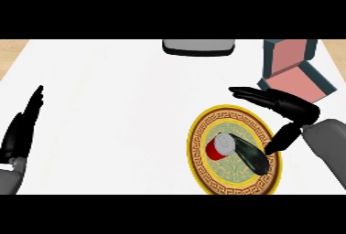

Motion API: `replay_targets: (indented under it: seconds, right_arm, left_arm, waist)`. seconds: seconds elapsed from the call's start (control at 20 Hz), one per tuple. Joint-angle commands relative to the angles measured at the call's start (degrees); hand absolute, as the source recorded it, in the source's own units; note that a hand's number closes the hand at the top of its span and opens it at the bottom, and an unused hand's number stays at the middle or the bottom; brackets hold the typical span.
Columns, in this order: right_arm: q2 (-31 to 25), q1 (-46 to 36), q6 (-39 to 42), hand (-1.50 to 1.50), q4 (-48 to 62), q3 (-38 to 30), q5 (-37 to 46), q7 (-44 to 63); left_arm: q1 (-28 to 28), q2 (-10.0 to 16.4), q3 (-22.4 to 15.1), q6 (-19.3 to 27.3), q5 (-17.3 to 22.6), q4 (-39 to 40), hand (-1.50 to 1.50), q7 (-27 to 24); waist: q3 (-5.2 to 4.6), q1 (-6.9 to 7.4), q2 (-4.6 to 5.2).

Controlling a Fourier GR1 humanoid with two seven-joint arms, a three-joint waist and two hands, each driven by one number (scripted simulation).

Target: Pick the can from the plate and place it in the cardboard box

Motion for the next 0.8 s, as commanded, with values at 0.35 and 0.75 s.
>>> replay_targets:
  seconds: [0.35, 0.75]
  right_arm:
    - [4.45, -13.55, 4.4, -1.5, 3.67, 12.41, 16.88, 6.8]
    - [5.85, -13.45, 8.75, -1.5, 3.37, 9.82, 22.39, 7.19]
  left_arm:
    - [-2.08, -0.11, 2.86, -1.77, -0.82, 4.44, 0.0, -1.38]
    - [2.71, -2.09, 3.59, -2.8, -3.28, -2.11, 0.0, 0.7]
  waist:
    - [-0.12, -0.82, -0.17]
    - [-0.06, -1.43, -0.51]
